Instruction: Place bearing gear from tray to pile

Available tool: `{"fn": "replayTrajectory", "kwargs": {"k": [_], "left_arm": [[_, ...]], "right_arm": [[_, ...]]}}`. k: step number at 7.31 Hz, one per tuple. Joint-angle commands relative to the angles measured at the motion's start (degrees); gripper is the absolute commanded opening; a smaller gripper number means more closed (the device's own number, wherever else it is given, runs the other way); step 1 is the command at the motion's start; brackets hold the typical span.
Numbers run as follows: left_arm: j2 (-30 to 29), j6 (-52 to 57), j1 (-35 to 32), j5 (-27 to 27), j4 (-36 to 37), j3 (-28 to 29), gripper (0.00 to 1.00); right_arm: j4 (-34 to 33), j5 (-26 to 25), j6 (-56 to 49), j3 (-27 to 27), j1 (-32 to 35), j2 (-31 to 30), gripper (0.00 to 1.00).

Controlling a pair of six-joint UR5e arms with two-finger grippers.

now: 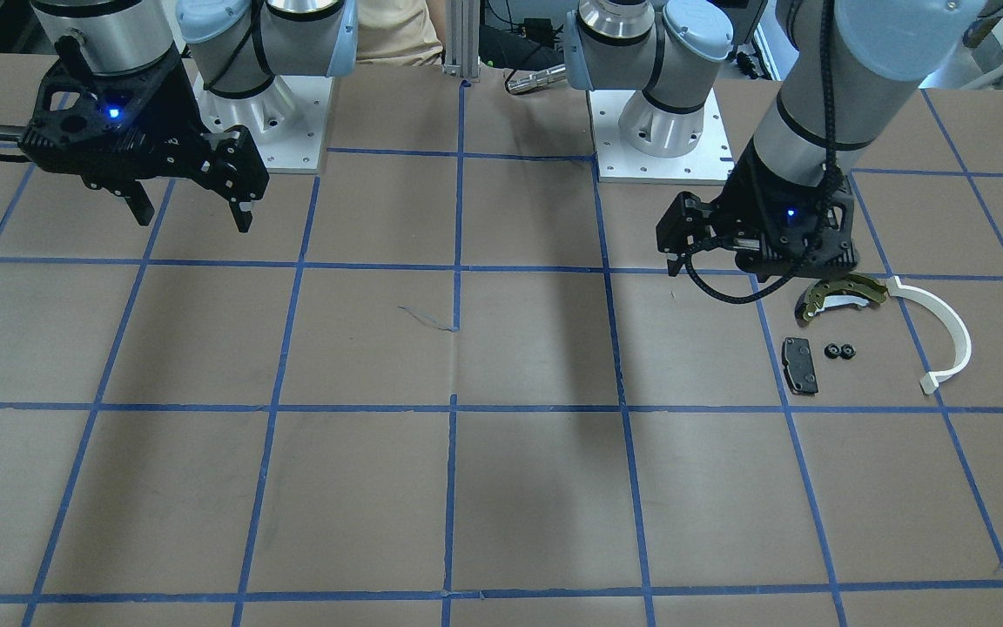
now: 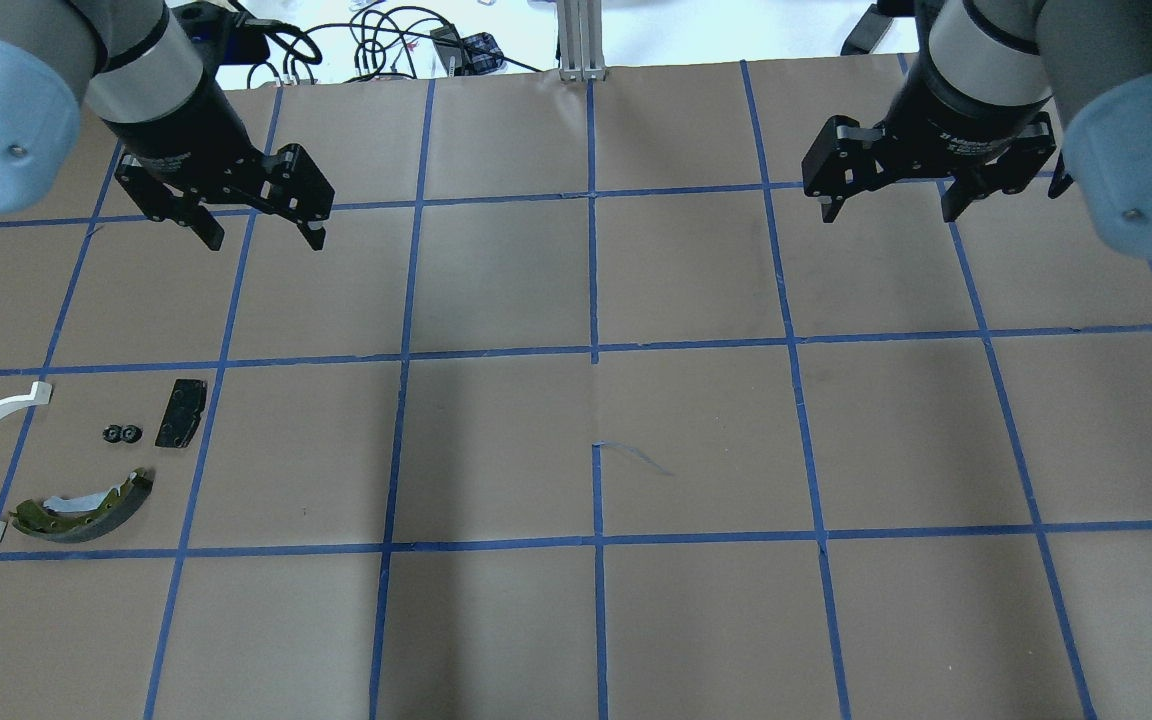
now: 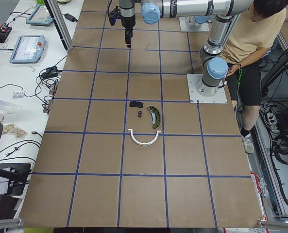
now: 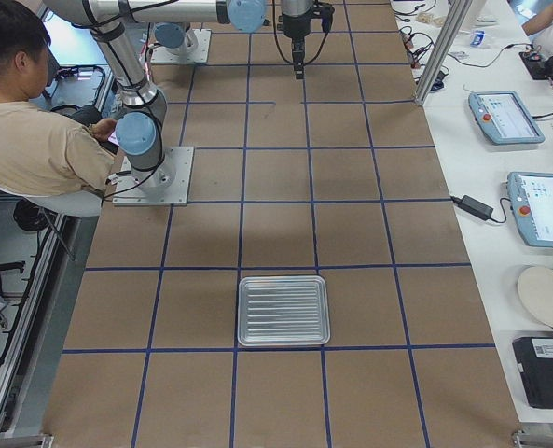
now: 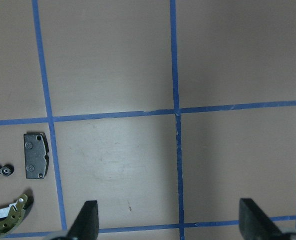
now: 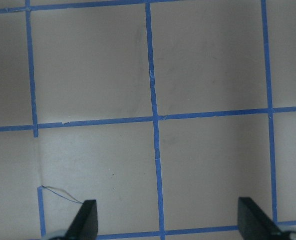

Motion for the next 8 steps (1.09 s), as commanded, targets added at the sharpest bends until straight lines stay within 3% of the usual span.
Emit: {"fn": "replayTrajectory", "kwargs": {"k": [1, 8], "left_arm": [[2.00, -0.50, -0.81, 0.10, -0.68, -1.38, 1.00], [6.14, 0.47, -0.02, 0.89, -1.03, -5.78, 1.00]], "right_arm": [[0.00, 0.00, 0.00, 0.00, 0.09, 0.00, 1.00], [0.00, 0.00, 0.00, 0.00, 0.00, 0.00, 1.00]]}}
